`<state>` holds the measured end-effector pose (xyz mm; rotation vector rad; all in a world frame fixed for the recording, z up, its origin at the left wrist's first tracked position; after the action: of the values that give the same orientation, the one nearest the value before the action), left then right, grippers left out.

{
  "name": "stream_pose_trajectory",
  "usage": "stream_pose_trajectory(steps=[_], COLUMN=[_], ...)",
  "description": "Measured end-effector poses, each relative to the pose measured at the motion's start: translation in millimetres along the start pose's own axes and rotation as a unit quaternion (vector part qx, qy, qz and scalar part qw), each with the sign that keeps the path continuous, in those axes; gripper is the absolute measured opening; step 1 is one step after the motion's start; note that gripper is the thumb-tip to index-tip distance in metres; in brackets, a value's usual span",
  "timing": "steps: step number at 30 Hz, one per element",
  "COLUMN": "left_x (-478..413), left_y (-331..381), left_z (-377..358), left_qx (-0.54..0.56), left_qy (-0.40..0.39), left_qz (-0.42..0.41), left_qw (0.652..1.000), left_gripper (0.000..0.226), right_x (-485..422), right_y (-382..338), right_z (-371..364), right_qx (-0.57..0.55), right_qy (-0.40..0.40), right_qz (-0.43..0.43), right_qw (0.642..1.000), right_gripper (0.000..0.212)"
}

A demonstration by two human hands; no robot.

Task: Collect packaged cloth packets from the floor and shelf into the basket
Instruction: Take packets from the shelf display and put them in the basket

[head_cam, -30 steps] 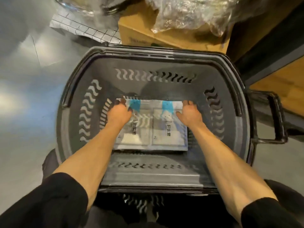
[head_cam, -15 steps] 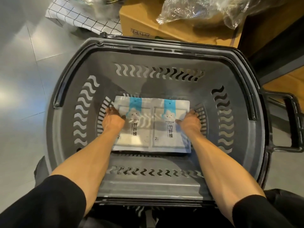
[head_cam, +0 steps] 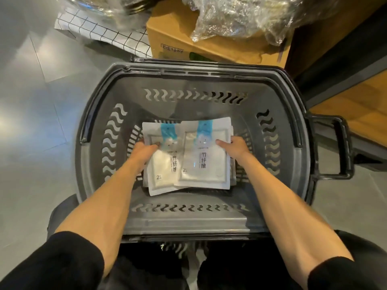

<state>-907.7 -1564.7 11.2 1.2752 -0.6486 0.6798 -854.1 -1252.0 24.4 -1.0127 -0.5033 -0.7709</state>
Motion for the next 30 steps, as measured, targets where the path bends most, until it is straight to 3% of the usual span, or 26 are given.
stream_pose_trajectory(steps=[2,9,15,22,30], left_x=[29,175,313,468,589], left_y=[23,120,167,233,261], left_z=[6,48,63,33,-53], left_qx=[0.018,0.08,0.189,0.185,0.154], left_qy=[-0.023,-0.105,-0.227,-0.221,-0.213], left_qz=[-0.012,-0.023,0.078,0.083,0.048], left_qw=[1.0,0.991,0.952,0.954,0.964], left_gripper=[0.013,0.02,0.036,0.027,0.026], right_x=[38,201,344,477,560], right_y=[-21,-86,-122,-137,-111], right_z=[17,90,154,266,399], right_qx=[-0.033,-0.121,-0.171,-0.16,-0.165], right_qy=[-0.018,-0.003,0.014,0.04,0.071], right_qz=[0.012,0.001,-0.021,-0.041,0.007], right_qw=[0.999,0.993,0.985,0.985,0.984], right_gripper=[0.021,0.006,0.009,0.018,0.008])
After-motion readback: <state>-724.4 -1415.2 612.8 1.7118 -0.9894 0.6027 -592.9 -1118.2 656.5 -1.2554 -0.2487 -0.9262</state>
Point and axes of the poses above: each hand's wrist, its own x-axis away from the middle knuckle, its own z-axis out of the back of the hand, y = z × x, the point moved 4 cm from there along -x, towards the middle knuckle, and after that the axes turned 7 degrees about x, right-handed, at the moved point
